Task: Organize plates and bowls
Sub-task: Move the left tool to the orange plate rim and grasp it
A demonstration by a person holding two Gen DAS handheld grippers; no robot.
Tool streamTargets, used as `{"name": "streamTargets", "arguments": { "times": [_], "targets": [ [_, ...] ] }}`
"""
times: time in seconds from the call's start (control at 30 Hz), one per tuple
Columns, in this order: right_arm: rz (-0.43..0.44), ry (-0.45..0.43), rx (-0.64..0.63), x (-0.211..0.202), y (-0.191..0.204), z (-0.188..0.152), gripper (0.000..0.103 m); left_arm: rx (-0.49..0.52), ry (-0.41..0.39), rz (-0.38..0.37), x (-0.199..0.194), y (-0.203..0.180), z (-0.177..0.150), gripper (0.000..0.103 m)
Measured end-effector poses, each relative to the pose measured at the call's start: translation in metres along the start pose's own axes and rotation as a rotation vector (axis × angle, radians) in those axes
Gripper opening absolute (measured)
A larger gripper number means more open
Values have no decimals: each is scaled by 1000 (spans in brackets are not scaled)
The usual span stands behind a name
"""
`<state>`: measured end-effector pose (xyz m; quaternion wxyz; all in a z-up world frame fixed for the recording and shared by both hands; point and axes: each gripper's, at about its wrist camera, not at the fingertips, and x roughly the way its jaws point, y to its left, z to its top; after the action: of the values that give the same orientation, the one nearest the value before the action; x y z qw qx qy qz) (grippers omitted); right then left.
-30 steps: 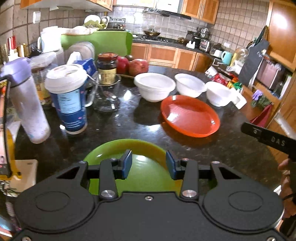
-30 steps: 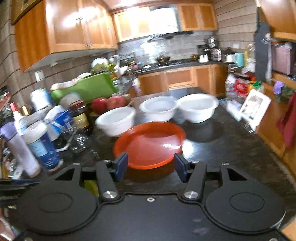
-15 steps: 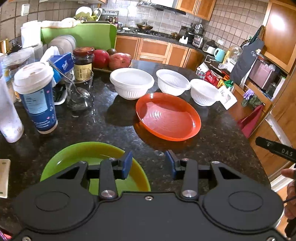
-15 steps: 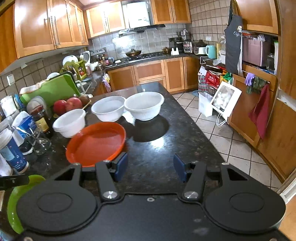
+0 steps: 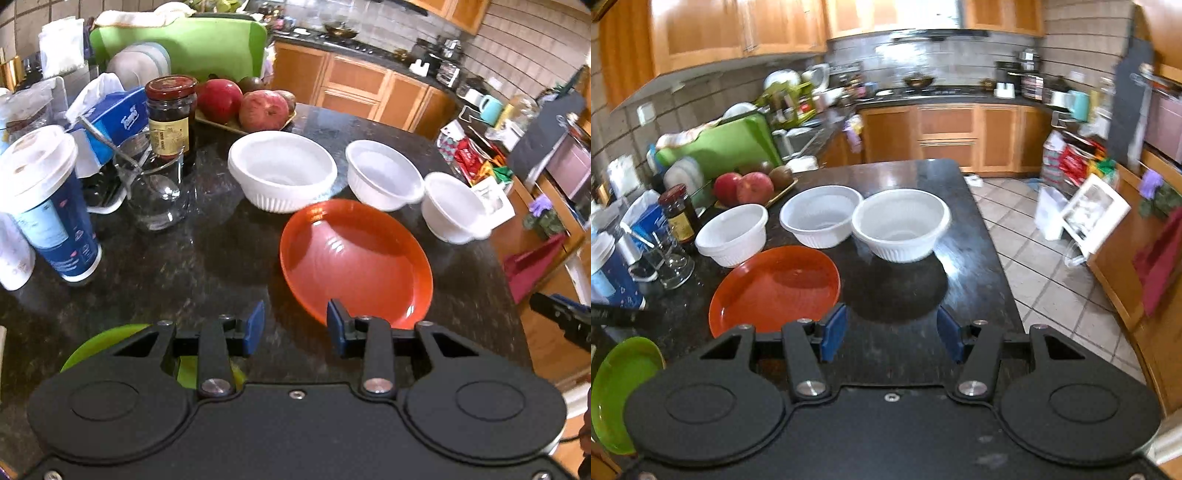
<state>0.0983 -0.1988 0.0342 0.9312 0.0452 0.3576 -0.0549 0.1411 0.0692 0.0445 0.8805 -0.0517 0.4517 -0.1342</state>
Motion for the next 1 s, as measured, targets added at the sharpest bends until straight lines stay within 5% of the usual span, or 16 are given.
{"name": "streamTargets", "arguments": {
  "times": [0.37,0.57,1.0],
  "targets": [
    [208,140,-96,86,17,46,55,-37,123,88,60,-11,36,45],
    [241,245,-75,128,26,52,54,-72,155,114,80,-5,49,45],
    [281,301,-86,163,35,53,43,-57,195,135,107,-10,54,45]
  ]
}}
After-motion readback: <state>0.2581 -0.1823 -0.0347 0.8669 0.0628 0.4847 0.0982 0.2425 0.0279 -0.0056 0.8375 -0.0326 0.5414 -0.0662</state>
